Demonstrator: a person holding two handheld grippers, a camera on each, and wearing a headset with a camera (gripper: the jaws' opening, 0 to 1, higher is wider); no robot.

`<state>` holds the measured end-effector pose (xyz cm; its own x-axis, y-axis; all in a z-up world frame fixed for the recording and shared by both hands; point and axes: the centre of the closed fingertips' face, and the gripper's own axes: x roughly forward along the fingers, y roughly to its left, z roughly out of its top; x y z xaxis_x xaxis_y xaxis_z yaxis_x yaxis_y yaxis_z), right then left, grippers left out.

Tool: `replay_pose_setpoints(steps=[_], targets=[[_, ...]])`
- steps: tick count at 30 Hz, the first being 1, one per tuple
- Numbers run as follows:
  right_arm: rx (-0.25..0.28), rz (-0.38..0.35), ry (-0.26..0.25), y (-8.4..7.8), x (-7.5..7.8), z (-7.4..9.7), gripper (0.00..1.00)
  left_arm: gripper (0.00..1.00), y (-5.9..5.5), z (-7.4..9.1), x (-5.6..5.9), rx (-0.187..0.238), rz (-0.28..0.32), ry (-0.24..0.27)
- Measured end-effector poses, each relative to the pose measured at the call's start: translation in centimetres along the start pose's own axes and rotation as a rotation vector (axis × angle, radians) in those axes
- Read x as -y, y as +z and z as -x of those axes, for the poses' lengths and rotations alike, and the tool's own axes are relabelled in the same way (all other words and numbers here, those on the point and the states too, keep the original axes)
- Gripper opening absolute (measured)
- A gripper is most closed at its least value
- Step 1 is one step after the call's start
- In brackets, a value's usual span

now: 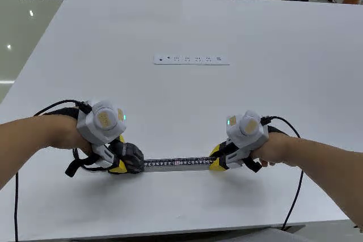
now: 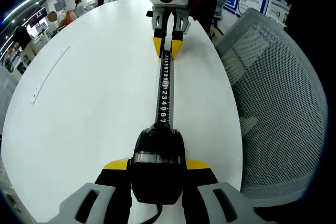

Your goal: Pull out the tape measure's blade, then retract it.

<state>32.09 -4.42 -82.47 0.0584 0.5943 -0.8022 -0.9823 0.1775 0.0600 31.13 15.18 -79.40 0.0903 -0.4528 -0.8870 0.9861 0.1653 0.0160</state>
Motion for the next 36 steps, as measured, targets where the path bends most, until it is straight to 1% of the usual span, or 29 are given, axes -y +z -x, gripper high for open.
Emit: replay_pose_setpoints(steps=[13,21,28,36], targets=[[-0.001,-0.009,-0.002,-0.8,0.3,0.7,0.13,0.34,-0.1,-0.1,-0.1,-0.001,0.001,0.000],[-0.006,-0.014,-0.005,-1.3,0.5,0.9,0.13,0.34,-0.2,-0.3,-0.4,-0.002,0.001,-0.004],[-0.010,-0.017,-0.006,-1.8,0.5,1.5,0.13,0.34,-0.2,-0.2,-0.3,-0.002,0.002,-0.004],[-0.013,-0.022,-0.013,-2.3,0.8,1.7,0.13,0.34,-0.2,-0.2,-0.3,-0.003,0.002,-0.004]])
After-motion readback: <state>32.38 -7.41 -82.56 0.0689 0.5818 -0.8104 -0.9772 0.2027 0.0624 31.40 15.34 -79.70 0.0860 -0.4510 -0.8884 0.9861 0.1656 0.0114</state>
